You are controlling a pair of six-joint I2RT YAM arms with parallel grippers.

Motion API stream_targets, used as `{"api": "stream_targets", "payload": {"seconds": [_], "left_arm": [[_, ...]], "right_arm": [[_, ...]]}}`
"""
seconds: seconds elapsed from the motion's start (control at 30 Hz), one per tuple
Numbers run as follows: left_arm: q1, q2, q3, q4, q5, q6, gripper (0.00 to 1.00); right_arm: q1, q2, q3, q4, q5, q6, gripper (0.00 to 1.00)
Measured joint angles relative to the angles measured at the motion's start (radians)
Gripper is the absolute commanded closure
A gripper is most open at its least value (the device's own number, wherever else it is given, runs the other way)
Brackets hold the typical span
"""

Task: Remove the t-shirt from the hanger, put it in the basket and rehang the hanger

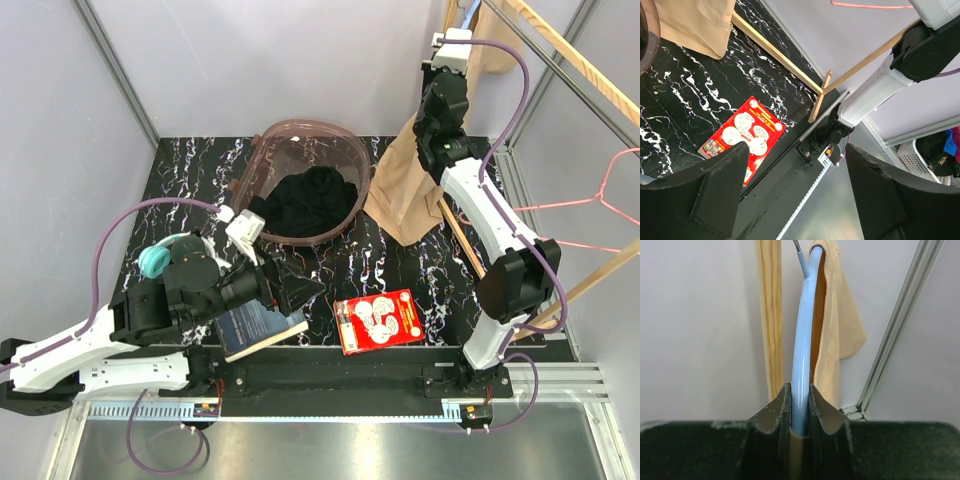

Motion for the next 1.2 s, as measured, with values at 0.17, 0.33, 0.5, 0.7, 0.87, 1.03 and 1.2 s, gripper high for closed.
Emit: {"api": "stream_targets", "payload": {"seconds": [0.17, 0.33, 0.5, 0.7, 0.87, 1.03, 1.2], "left_arm": [[0.000, 0.003, 0.000, 0.000, -0.003, 0.005, 0.16], [0.000, 0.039, 0.041, -0.006, -0.026, 0.036, 0.11], [0.003, 0.125, 0.119, 0.034, -0.051, 0.101, 0.08], [0.069, 0.295, 0.196, 0.124, -0.028, 0.182, 0.07], [0.177, 0.458, 0.272, 0.202, 0.078, 0.225, 0.07], [0.215, 0.625, 0.409, 0.254, 0.155, 0.277, 0.07], [0.216, 0.714, 0.481, 0.301, 0.216, 0.325, 0.07]], "right_arm": [[0.016, -0.047, -0.041, -0.058, -0.034, 0.034, 1.00], [0.054, -0.192, -0.102, -0.242, -0.065, 0.194, 1.00], [0.084, -0.322, -0.100, -0.455, -0.089, 0.403, 1.00], [0.105, -0.363, -0.056, -0.744, -0.161, 0.634, 1.00], [0.112, -0.363, -0.026, -0.954, -0.223, 0.775, 1.00], [0.120, -0.363, -0.005, -1.083, -0.248, 0.865, 1.00], [0.121, -0.341, 0.081, -1.201, -0.232, 0.911, 1.00]]}}
